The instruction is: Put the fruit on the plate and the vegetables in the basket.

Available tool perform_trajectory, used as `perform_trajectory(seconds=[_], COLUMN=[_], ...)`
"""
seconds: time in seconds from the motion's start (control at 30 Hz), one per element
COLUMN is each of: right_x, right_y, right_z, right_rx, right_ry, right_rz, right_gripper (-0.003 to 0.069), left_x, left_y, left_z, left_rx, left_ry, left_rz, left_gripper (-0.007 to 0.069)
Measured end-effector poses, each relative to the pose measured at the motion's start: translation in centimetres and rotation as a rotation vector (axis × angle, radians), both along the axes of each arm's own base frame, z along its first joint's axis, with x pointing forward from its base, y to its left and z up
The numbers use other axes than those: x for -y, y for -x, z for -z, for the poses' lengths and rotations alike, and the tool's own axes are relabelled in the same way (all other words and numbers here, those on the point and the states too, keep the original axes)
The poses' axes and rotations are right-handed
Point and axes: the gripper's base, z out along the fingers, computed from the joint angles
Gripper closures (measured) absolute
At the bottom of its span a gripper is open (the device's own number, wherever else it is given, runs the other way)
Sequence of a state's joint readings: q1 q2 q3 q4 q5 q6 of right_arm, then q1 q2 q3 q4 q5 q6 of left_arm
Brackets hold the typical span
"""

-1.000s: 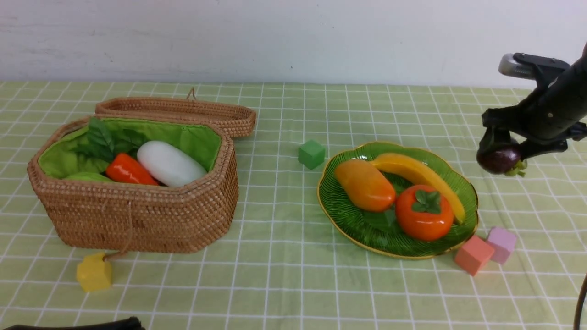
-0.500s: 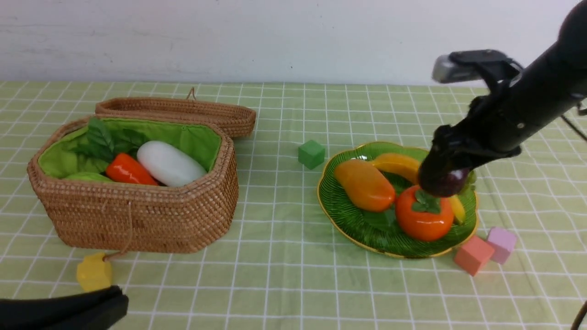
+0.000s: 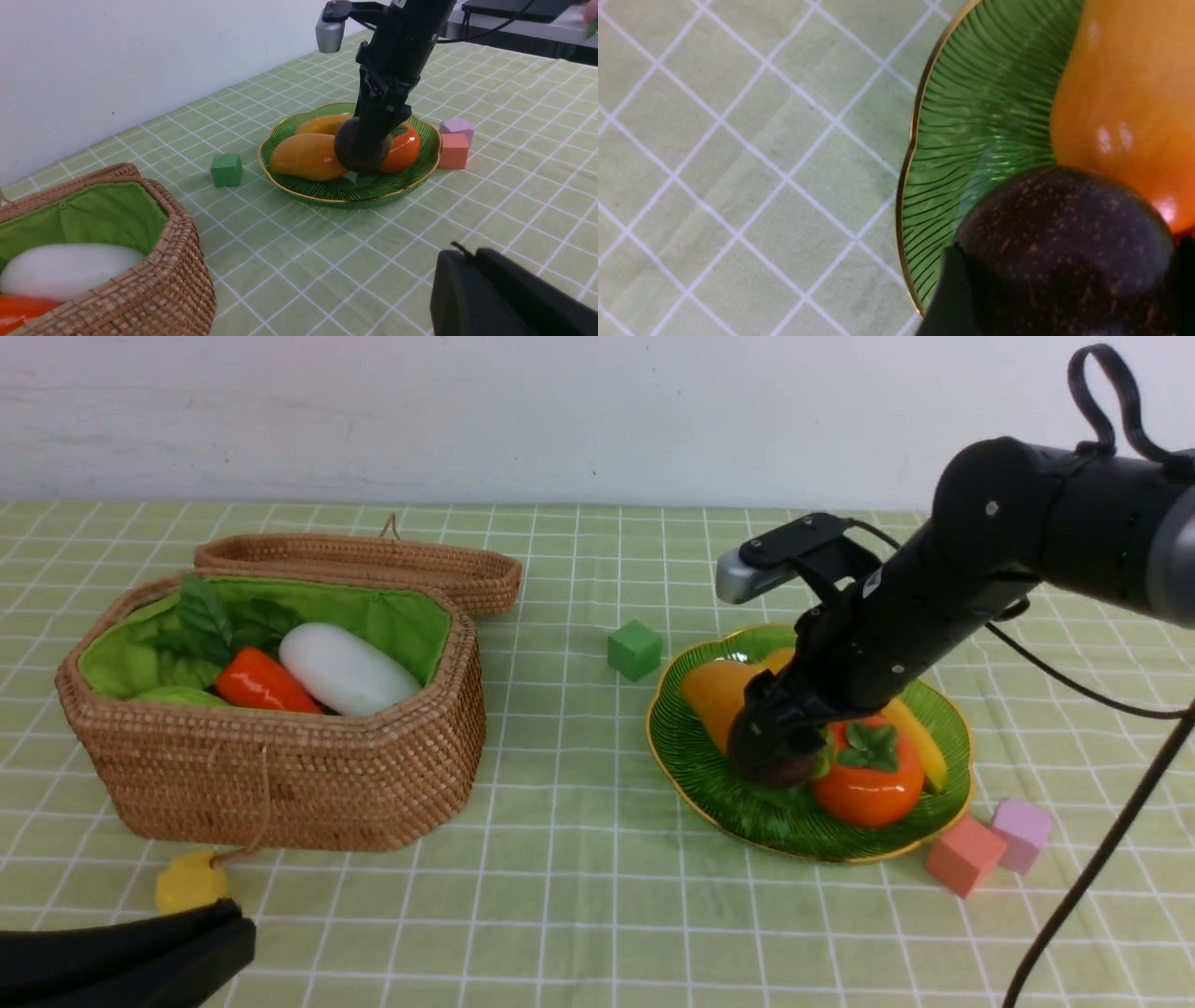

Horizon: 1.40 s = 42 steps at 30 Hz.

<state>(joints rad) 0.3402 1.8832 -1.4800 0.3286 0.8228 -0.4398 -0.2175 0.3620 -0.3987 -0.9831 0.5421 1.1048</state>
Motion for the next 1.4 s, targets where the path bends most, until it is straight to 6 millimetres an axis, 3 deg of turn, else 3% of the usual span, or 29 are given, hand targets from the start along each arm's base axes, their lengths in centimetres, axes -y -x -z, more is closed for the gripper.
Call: perform_trajectory(seconds=[0.27, 0.43, 0.6, 0.77, 0.9, 0.93, 0.97, 1.03, 1.1, 1.2, 1.27, 1.3, 1.4], right_x=[0.0, 0.0, 0.2, 0.8, 2.1, 2.2, 3.0, 3.6, 5.0, 6.7, 7.7, 7.9, 9.6], right_y=[-0.1, -0.1, 0.1, 1.7, 5.3, 5.5, 7.4, 8.5, 11.4, 15.1, 17.7, 18.0, 22.7], right_z=[0.8, 0.5, -1.0, -4.5, -9.6, -9.8, -11.9, -13.0, -15.4, -16.7, -17.0, -17.0, -16.0], right_rx=[-0.025, -0.012, 0.041, 0.097, 0.105, 0.104, 0.108, 0.11, 0.131, 0.133, 0.13, 0.127, 0.103], right_ry=[0.011, 0.013, 0.002, -0.008, -0.037, -0.038, -0.042, -0.04, -0.039, -0.037, -0.044, -0.042, -0.068], right_rz=[-0.003, -0.003, 0.002, -0.003, 0.057, 0.062, 0.097, 0.126, 0.18, 0.251, 0.292, 0.297, 0.37], right_gripper=[0.0104, 0.0012, 0.0013, 0.0098, 0.0285, 0.0295, 0.0379, 0.0442, 0.0555, 0.0655, 0.0671, 0.0671, 0.0668], left_x=[0.0, 0.0, 0.0, 0.0, -0.2, -0.2, -0.4, -0.5, -0.7, -1.0, -1.2, -1.2, -1.6], left_y=[0.0, 0.0, 0.0, 0.0, -0.2, -0.2, -0.4, -0.4, -0.3, 0.7, 1.8, 1.8, 3.6], left_z=[0.0, 0.0, 0.0, 0.0, -0.3, -0.3, -0.5, -0.6, -0.9, -1.4, -1.7, -1.7, -1.7], left_rx=[-0.004, -0.004, -0.004, -0.001, 0.005, 0.001, -0.009, -0.013, -0.007, 0.052, 0.106, 0.106, 0.175], left_ry=[0.0, 0.0, 0.0, 0.001, 0.045, 0.055, 0.102, 0.136, 0.174, 0.208, 0.226, 0.227, 0.274], left_rz=[0.005, 0.005, 0.006, 0.002, -0.041, -0.044, -0.069, -0.089, -0.11, -0.118, -0.114, -0.115, -0.106], left_gripper=[0.0606, 0.0605, 0.0603, 0.0603, 0.0603, 0.0603, 0.0603, 0.0603, 0.0603, 0.0617, 0.0636, 0.0636, 0.0637])
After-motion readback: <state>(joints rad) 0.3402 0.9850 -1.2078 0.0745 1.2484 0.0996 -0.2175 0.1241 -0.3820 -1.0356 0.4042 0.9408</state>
